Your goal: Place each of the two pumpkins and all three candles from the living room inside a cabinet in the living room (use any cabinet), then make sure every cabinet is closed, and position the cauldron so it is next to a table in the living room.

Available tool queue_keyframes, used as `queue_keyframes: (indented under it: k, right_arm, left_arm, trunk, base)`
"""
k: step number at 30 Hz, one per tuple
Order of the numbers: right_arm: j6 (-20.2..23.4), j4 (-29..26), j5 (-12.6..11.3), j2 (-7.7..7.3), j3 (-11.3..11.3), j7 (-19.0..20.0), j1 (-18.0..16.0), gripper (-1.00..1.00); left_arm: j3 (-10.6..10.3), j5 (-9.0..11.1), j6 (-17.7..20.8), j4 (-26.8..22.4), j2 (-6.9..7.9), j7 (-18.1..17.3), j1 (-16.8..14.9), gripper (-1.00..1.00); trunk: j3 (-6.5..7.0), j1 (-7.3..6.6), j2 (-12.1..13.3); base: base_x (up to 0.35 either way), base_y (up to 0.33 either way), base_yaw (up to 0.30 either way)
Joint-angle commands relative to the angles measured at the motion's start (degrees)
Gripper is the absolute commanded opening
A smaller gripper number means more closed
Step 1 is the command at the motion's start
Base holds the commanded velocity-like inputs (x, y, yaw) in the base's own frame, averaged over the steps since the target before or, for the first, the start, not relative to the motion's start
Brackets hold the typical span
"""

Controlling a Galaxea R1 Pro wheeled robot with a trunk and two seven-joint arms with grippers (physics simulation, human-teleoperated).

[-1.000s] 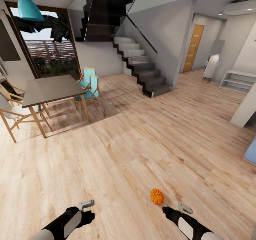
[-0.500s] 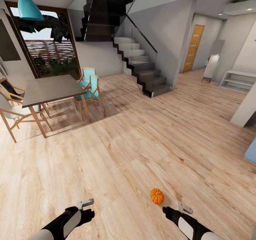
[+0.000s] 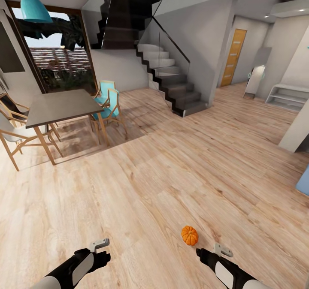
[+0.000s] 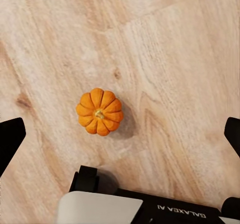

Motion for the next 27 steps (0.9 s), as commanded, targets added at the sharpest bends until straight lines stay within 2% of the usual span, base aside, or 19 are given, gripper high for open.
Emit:
queue_keyframes:
  k: [1,11,13,20,23,25,27]
  right_arm:
    - [-0.07,-0.09,-0.50,-0.03,0.48,-0.14,0.00,1.00]
    - [-0.63,-0.16,-0.57,-0.06,0.42,0.00,0.05,1.00]
    - [-0.47,-0.18,-0.49,-0.06,0.47,-0.09,0.06,1.00]
    - [-0.70,-0.19,-0.45,-0.01,0.48,-0.04,0.06,1.00]
    - [-0.83,-0.23,-0.43,0.02,0.50,0.07,0.06,1.00]
    - [-0.85,-0.38,-0.42,0.02,0.57,0.30,0.06,1.00]
    - [-0.80,-0.94,-0.38,0.02,1.64,1.07,0.06,1.00]
  left_arm:
    - [-0.46,0.61,0.18,-0.18,0.10,0.49,-0.03,1.00]
    - [-0.41,0.66,0.20,-0.17,0.38,0.42,-0.03,1.00]
    - [0.13,1.55,0.20,-0.17,1.63,0.32,-0.03,1.00]
    - [1.35,3.28,0.22,-0.17,2.70,0.23,-0.03,1.00]
    - [1.52,4.22,0.27,-0.17,4.46,-0.35,-0.03,1.00]
    - [1.55,5.81,0.28,-0.17,5.46,-2.58,-0.03,1.00]
    - [1.51,8.69,0.28,-0.16,7.34,-7.62,-0.03,1.00]
  trunk:
    - [-0.24,0.23,-0.45]
    - [-2.04,2.42,-4.46]
    - [-2.39,2.86,-5.26]
    - [-3.65,4.40,-8.07]
    - [-4.19,5.06,-9.27]
    - [-4.55,5.50,-10.08]
    - [-4.91,5.94,-10.88]
  base:
    - [0.000,0.000,0.000]
    - [0.000,0.000,0.000]
    - [0.000,0.000,0.000]
    - [0.000,0.000,0.000]
    - [0.000,0.000,0.000]
    - [0.000,0.000,0.000]
    - [0.000,0.000,0.000]
